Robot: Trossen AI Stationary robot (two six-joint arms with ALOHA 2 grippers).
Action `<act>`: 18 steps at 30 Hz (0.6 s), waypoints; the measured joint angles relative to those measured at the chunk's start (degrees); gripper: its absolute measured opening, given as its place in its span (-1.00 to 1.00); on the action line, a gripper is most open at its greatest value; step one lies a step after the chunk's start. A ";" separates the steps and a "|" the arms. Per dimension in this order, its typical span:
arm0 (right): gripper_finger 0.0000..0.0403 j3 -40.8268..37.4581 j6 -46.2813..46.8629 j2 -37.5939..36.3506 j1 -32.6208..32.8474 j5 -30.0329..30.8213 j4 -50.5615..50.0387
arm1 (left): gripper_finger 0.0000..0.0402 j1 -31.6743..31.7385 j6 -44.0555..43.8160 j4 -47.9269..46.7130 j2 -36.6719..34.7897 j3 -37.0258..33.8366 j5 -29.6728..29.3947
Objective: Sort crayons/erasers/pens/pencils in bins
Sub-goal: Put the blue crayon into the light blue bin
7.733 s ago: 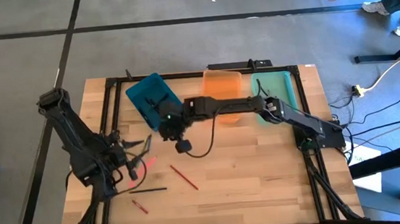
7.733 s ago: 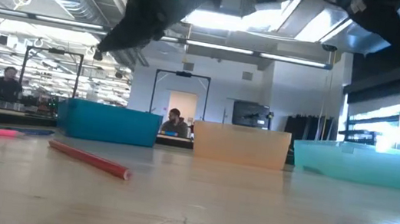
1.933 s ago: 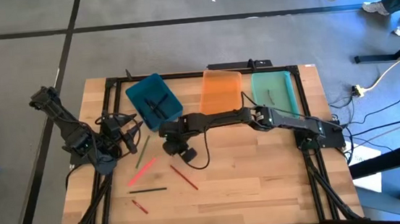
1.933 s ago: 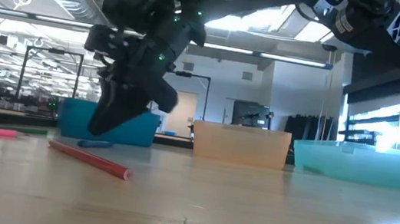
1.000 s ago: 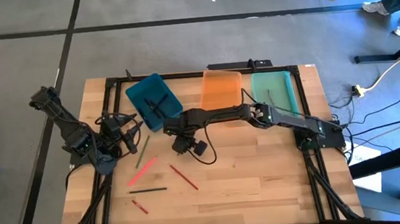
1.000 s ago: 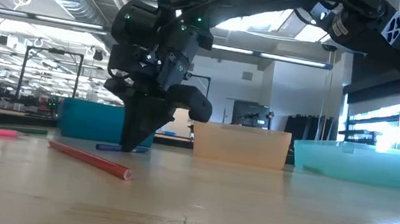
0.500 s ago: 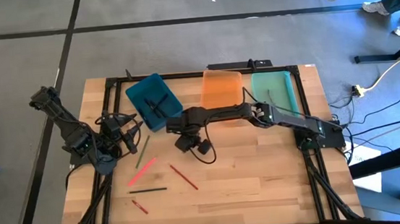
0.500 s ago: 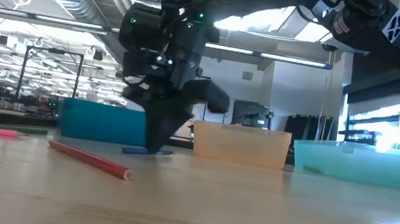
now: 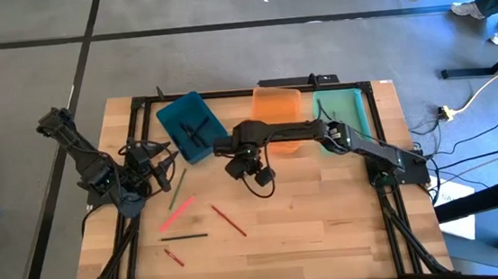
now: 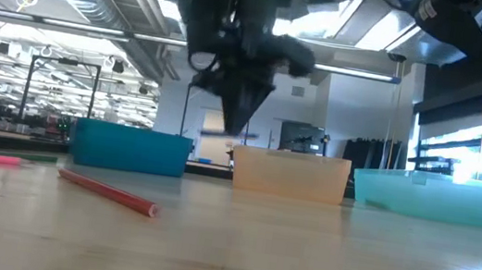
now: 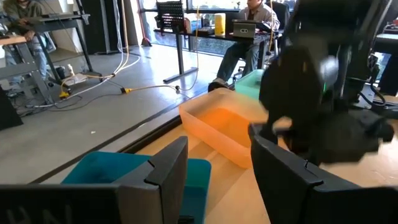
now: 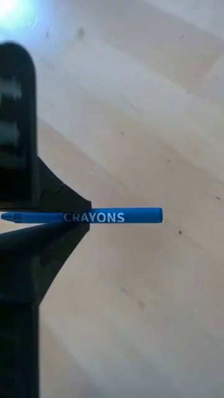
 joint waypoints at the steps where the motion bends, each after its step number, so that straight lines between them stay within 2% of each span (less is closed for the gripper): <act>1: -0.87 0.02 0.70 -0.76 -0.13 -0.06 -0.77 | -0.15 0.01 0.00 0.14 -0.01 0.00 0.11; 10: -0.87 0.02 5.07 -5.58 -3.13 -6.01 -5.10 | -0.15 0.00 0.04 0.09 -0.01 0.00 1.49; 18: -0.87 0.02 6.58 -6.88 -4.44 -6.08 -9.14 | -0.15 0.00 0.07 -0.02 0.00 0.00 2.63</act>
